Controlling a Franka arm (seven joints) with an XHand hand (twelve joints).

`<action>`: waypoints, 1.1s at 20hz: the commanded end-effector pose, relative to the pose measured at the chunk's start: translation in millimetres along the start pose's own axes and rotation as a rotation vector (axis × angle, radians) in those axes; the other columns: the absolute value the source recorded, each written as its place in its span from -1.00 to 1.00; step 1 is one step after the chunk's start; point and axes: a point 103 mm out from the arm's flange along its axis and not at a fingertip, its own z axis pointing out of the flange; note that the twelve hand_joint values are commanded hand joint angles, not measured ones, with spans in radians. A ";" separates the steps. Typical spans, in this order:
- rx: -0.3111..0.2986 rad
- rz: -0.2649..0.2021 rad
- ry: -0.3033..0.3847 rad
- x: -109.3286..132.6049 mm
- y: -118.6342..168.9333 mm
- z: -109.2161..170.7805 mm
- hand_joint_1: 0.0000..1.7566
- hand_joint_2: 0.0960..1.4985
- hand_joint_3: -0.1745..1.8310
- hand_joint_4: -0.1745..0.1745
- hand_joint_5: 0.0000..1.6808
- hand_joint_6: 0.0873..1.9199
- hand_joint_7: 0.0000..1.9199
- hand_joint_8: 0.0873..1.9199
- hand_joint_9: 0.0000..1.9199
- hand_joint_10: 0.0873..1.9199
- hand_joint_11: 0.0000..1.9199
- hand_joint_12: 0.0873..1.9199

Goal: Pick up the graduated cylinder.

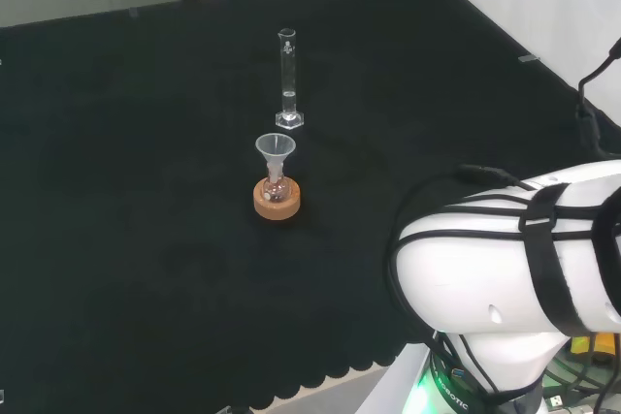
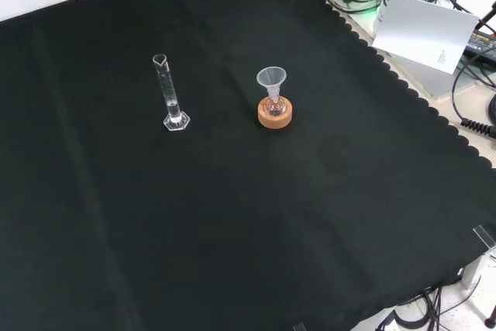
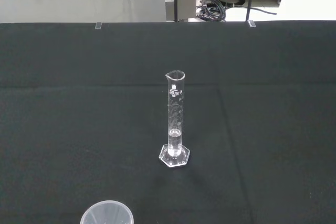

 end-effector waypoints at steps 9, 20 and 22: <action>-0.004 0.013 -0.008 4.7 1.5 2.6 -0.96 0.81 -0.82 -0.05 -0.81 -1.00 -1.00 -0.86 -0.66 -1.00 -1.00 0.38; 0.063 0.070 0.001 -7.0 31.9 55.0 -0.94 0.81 -0.82 -0.06 -0.81 -1.00 -1.00 -0.84 -0.66 -1.00 -1.00 0.38; 0.076 0.071 0.008 -7.9 43.1 67.1 -0.93 0.80 -0.82 -0.07 -0.80 -1.00 -1.00 -0.83 -0.66 -1.00 -1.00 0.38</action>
